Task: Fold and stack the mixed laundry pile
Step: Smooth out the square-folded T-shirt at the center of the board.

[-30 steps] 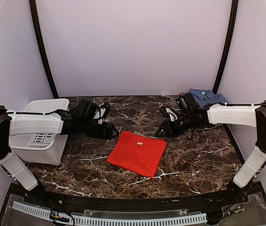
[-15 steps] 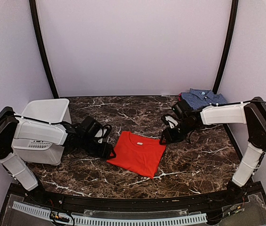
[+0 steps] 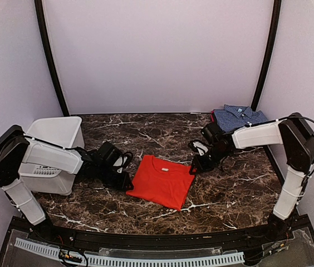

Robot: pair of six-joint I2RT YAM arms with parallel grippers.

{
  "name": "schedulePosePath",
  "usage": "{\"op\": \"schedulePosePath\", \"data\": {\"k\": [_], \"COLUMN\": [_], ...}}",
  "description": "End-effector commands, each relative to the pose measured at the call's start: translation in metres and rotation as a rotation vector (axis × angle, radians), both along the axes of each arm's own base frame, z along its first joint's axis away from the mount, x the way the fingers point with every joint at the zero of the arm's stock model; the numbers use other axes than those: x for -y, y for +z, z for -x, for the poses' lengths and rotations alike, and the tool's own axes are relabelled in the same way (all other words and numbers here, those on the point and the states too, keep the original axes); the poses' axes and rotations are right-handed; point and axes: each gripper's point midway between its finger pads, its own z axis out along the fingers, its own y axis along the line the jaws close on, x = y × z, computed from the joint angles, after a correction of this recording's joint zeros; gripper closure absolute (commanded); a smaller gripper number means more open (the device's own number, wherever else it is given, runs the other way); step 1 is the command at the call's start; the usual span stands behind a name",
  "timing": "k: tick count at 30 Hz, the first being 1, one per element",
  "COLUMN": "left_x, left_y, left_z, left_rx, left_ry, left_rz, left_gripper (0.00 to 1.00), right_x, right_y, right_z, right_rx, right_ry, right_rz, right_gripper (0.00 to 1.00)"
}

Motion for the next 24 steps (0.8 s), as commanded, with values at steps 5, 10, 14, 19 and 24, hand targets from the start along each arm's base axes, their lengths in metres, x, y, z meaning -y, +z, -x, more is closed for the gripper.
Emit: {"op": "schedulePosePath", "data": {"k": [5,10,14,19,24], "left_x": [-0.023,-0.007,0.0,0.029,0.045], "left_y": [-0.015,0.04,0.067,0.076,0.047], "left_z": [0.003,-0.039,-0.086,-0.119,-0.137], "left_rx": [-0.012,0.167,0.231,0.277,0.25], "left_ry": [0.008,0.002,0.034,-0.01,-0.038], "left_rz": [-0.151,-0.105,-0.017,0.061,0.08], "left_gripper": [0.81,0.6,0.56,0.48,0.46], "right_x": [-0.016,-0.017,-0.016,-0.014,-0.015], "right_y": [0.027,0.037,0.04,0.038,0.039], "right_z": [-0.008,-0.013,-0.016,-0.019,-0.023], "right_rx": [0.056,0.078,0.086,0.088,0.094], "right_ry": [0.06,0.067,0.06,0.051,0.044], "right_rz": [-0.092,-0.093,-0.077,-0.056,-0.051], "right_gripper": [0.97,1.0,1.0,1.0,1.0]}}
